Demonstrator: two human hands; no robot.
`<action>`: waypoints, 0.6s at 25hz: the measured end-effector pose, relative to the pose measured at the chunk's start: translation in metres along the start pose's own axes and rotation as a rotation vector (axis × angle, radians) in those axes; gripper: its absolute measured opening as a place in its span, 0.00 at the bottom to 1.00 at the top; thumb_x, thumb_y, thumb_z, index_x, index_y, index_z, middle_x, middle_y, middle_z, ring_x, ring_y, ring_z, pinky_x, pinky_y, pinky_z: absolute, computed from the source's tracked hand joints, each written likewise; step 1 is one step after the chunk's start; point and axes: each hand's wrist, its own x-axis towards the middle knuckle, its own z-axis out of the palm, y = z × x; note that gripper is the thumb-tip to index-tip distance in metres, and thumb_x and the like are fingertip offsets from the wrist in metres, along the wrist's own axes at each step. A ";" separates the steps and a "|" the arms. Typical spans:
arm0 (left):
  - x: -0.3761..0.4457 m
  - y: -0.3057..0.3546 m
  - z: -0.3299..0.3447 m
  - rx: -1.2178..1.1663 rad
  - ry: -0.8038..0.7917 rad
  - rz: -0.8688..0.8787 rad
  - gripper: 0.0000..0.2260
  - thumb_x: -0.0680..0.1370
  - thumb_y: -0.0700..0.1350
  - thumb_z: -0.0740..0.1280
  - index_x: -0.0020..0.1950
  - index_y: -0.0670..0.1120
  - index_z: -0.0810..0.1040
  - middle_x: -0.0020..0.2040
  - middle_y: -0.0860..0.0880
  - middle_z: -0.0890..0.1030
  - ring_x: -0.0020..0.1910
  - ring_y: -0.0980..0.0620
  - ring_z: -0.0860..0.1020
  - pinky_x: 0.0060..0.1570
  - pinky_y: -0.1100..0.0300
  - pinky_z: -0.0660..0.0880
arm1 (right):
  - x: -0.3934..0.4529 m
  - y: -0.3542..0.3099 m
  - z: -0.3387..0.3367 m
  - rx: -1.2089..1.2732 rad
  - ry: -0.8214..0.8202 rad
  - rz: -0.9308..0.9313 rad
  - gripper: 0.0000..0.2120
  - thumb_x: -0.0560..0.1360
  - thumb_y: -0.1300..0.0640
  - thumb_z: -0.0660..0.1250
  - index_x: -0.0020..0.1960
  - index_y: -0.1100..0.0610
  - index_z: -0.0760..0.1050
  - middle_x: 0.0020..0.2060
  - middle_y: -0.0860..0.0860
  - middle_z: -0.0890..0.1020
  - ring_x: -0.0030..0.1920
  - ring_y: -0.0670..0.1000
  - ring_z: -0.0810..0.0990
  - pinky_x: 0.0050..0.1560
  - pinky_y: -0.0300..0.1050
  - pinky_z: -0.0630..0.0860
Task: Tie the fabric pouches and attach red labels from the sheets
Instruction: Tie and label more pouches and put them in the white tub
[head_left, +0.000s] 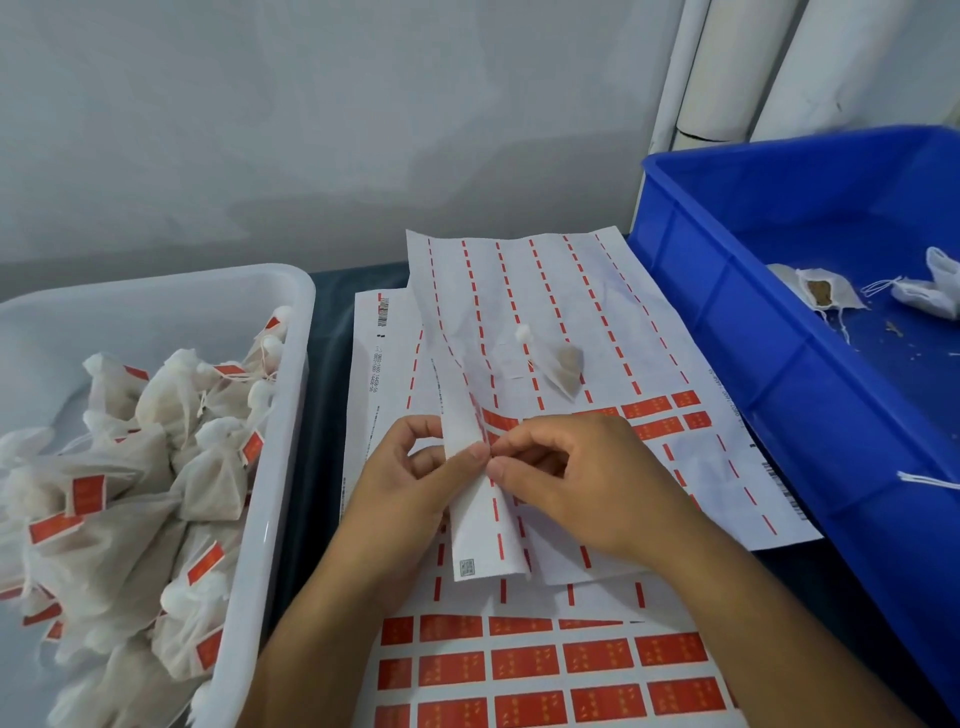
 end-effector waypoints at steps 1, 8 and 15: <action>0.000 0.000 0.000 -0.007 0.001 -0.006 0.21 0.72 0.54 0.75 0.63 0.54 0.74 0.51 0.44 0.87 0.47 0.39 0.87 0.50 0.39 0.83 | 0.000 0.000 0.000 0.012 0.006 0.006 0.06 0.76 0.41 0.72 0.52 0.38 0.83 0.39 0.26 0.79 0.49 0.29 0.80 0.40 0.19 0.72; -0.002 0.002 -0.002 0.233 0.009 0.093 0.17 0.80 0.44 0.72 0.57 0.66 0.72 0.50 0.51 0.88 0.44 0.45 0.88 0.41 0.49 0.85 | -0.002 0.000 0.006 -0.119 0.059 -0.026 0.06 0.78 0.42 0.71 0.50 0.43 0.83 0.37 0.29 0.77 0.49 0.27 0.77 0.38 0.17 0.70; -0.004 0.006 -0.002 0.260 -0.010 0.112 0.24 0.80 0.41 0.71 0.56 0.72 0.70 0.49 0.55 0.87 0.42 0.47 0.88 0.36 0.56 0.84 | -0.002 -0.001 0.002 -0.102 0.027 -0.040 0.06 0.81 0.46 0.67 0.48 0.44 0.80 0.40 0.35 0.82 0.49 0.35 0.80 0.41 0.26 0.76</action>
